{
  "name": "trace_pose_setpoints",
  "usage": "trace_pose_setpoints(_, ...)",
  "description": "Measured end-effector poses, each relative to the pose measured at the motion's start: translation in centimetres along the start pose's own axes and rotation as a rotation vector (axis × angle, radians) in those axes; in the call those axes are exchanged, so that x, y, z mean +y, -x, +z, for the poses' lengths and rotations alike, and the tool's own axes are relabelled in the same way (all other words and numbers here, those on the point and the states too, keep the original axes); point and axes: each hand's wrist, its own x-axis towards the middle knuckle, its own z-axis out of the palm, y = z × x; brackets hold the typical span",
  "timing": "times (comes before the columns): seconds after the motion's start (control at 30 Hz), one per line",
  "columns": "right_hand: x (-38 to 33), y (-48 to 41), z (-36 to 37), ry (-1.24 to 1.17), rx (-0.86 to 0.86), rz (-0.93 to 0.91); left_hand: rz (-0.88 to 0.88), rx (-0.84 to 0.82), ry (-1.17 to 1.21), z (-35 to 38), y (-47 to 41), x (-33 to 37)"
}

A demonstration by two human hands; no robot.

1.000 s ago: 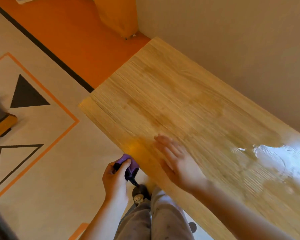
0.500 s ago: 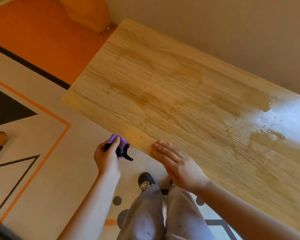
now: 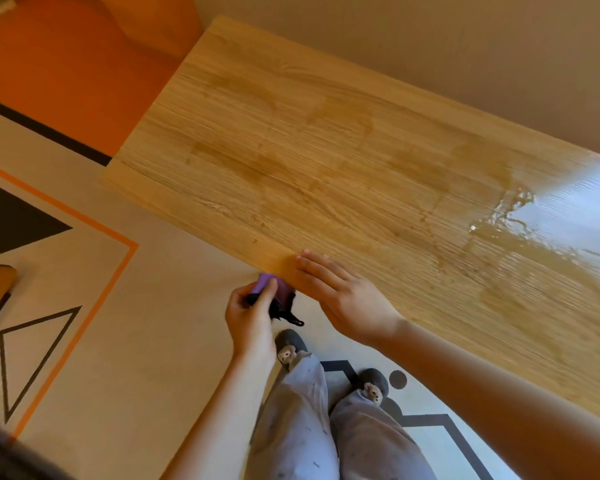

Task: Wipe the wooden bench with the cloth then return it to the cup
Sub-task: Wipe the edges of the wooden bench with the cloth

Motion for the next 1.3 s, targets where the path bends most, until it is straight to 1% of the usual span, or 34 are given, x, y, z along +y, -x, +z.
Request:
trace_pose_setpoints(0.1, 0.7, 2.8, -1.2, 0.079, 0.003, 0.034, 0.007, 0.015, 0.051, 0.0, -0.1, 0.1)
trace_pose_setpoints(0.23, 1.5, 4.9, -1.5, 0.119, -0.055, 0.067, -0.06, -0.037, -0.01, 1.2, 2.7, -3.2)
trace_pose_setpoints(0.33, 1.5, 5.0, -1.2, 0.121, -0.077, 0.062, -0.074, -0.057, -0.025, 1.7, 4.5, -5.0)
trace_pose_setpoints(0.47, 1.4, 5.0, -1.1, 0.103, -0.101, 0.078, -0.036, -0.05, -0.066, 1.5, 4.7, -4.4)
trace_pose_setpoints(0.6, 1.3, 5.3, -2.5, 0.092, -0.105, 0.089, 0.009, -0.034, -0.041, 1.8, 4.0, -3.2)
trace_pose_setpoints(0.67, 1.1, 6.9, -3.6, 0.111, -0.077, 0.136, 0.003, -0.036, -0.037, 2.3, 4.4, -3.6)
trace_pose_setpoints(0.77, 0.7, 11.1, -4.2, 0.119, -0.014, 0.244, -0.052, -0.067, -0.067, 2.9, 5.9, -5.6)
trace_pose_setpoints(0.87, 0.4, 14.4, -3.3, 0.135, -0.029, 0.29, -0.101, -0.099, -0.093, 3.6, 7.8, -7.4)
trace_pose_setpoints(0.93, 0.3, 14.6, -2.6, 0.102, -0.044, 0.311, -0.108, -0.105, -0.088, 4.0, 8.3, -7.9)
trace_pose_setpoints(1.03, 0.0, 14.1, -2.7, 0.027, -0.009, 0.36, -0.119, -0.106, -0.132, 3.7, 8.1, -7.9)
trace_pose_setpoints(1.1, -1.5, 14.9, -3.1, -0.081, 0.073, 0.473, -0.141, -0.118, -0.183, 3.3, 7.8, -7.6)
trace_pose_setpoints(1.17, -4.3, 15.6, -3.2, -0.257, 0.244, 0.667, -0.162, -0.135, -0.22, 3.2, 7.4, -7.2)
trace_pose_setpoints(1.23, -7.6, 15.3, -2.7, -0.484, 0.38, 0.951, -0.189, -0.164, -0.254, 3.3, 7.2, -6.6)
trace_pose_setpoints(1.3, -10.1, 13.8, -1.7, -0.685, 0.464, 1.228, -0.198, -0.223, -0.314, 3.2, 6.8, -6.1)
